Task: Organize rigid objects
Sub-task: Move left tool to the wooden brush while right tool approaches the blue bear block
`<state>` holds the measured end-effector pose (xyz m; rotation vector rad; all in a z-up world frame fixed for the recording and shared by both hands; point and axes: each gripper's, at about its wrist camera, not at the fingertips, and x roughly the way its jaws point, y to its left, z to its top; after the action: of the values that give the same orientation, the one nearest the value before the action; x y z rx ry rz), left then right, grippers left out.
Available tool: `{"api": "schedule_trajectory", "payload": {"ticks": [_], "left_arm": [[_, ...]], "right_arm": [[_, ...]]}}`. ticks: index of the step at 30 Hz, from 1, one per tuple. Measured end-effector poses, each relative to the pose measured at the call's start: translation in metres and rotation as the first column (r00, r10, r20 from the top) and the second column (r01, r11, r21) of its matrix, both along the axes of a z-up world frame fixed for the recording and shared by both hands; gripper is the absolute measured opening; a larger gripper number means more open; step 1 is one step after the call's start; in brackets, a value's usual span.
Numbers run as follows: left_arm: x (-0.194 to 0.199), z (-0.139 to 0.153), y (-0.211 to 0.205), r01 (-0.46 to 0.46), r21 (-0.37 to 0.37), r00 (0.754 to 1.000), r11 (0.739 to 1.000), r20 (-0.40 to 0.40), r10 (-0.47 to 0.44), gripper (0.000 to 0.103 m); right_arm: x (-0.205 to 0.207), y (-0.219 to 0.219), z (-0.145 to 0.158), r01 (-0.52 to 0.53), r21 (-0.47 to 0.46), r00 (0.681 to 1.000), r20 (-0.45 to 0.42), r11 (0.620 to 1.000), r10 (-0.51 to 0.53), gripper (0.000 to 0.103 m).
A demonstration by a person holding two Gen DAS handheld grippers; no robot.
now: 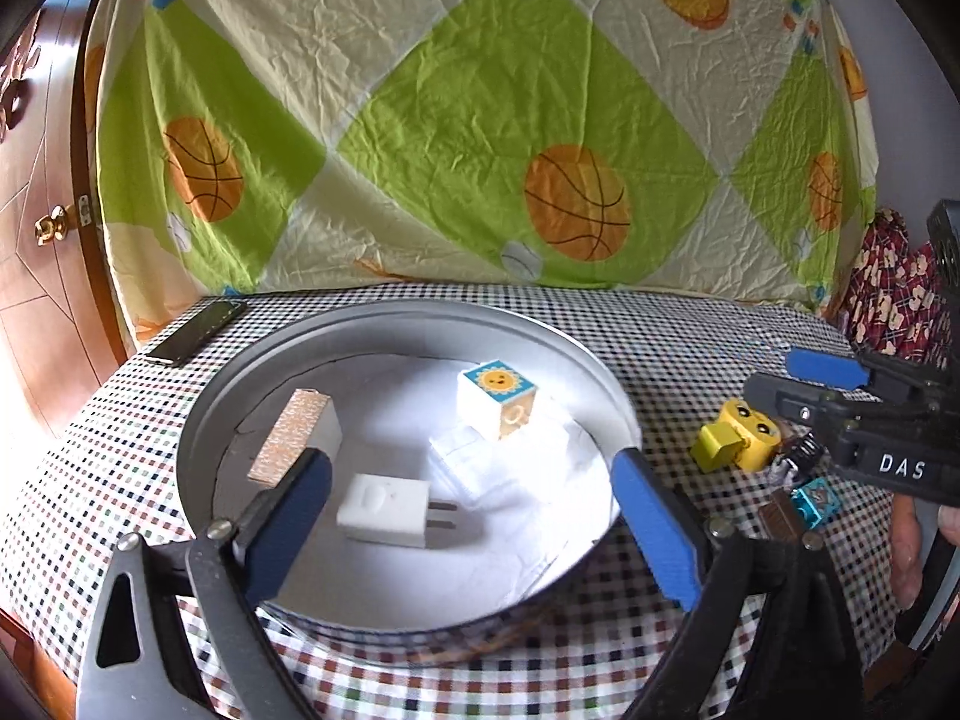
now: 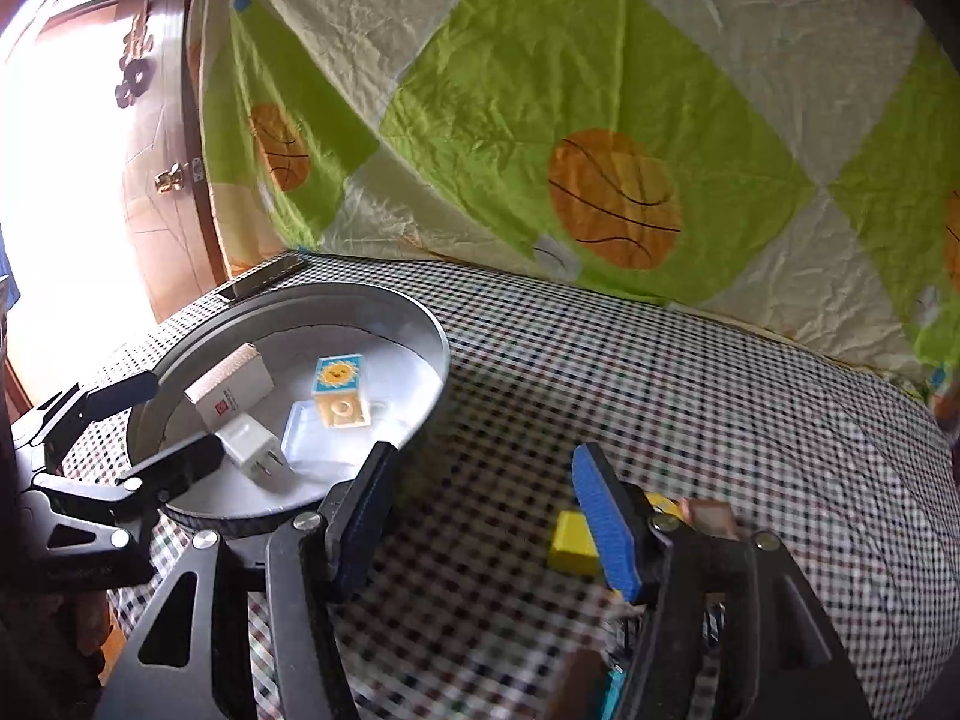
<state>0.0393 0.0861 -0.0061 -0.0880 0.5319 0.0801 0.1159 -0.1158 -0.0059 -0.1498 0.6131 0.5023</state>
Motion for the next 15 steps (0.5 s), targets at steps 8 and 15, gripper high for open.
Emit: {"api": "schedule_trajectory", "payload": {"ticks": [8,15], "left_arm": [[-0.020,-0.018,-0.054,0.092,-0.026,0.996,0.995,0.002,-0.092,0.098],[-0.018,-0.018,-0.110,0.208,-0.007,0.978,0.978,-0.029,-0.208,0.098]], "right_arm": [[-0.036,-0.099,-0.028,0.193,0.056,0.981,-0.014,0.980,-0.192,0.069],[-0.038,-0.139,-0.042,0.304,0.119,0.953,-0.058,0.945,-0.299,0.069]]}}
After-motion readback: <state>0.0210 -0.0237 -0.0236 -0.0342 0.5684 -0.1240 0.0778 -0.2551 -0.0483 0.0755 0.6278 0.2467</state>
